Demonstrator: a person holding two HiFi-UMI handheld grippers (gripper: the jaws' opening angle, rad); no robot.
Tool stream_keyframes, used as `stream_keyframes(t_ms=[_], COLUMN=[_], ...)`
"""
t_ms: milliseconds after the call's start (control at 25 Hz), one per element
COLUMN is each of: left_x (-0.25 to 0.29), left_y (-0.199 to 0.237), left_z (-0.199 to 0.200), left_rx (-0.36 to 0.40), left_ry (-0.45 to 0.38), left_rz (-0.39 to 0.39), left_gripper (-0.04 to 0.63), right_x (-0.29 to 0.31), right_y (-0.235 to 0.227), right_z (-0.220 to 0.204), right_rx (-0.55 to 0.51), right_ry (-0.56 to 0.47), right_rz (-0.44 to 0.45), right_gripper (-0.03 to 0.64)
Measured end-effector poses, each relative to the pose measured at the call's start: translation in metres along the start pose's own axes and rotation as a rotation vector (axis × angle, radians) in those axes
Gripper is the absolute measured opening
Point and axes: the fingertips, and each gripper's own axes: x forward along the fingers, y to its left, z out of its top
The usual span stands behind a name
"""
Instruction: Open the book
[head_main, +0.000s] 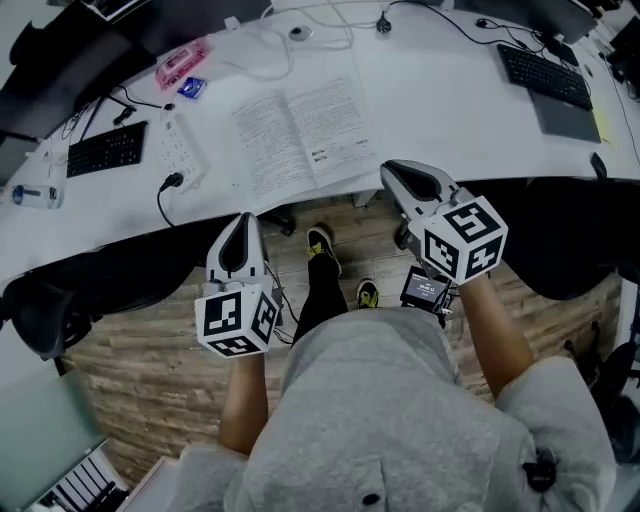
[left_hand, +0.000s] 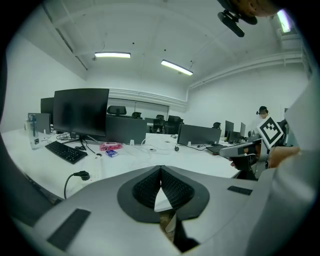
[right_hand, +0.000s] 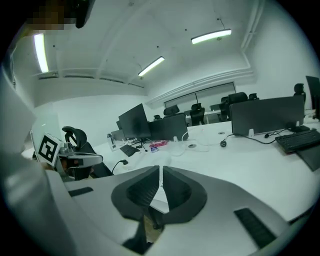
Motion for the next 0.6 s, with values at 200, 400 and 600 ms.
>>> stream_keyframes(t_ms=[200,400,600], left_x=[-0.021,-0.047,-0.074], left_y=[-0.037,-0.069,-0.094], left_z=[0.007,0.009,0.014], left_rx=[0.022,0.036,0.025], left_ry=[-0.039,-0.071,-0.104], left_rz=[-0.030,-0.046,-0.055], left_gripper=[0.012,0.011,0.012], right_x=[-0.075,-0.139,-0.186], right_y=[-0.009,-0.011,-0.017], right_z=[0.011,0.010,-0.001], right_rx=[-0.094,-0.103,-0.091], right_ry=[-0.034,-0.085,-0.121], right_rz=[-0.049,-0.110,-0.187], right_gripper=[0.038,0.038,0.038])
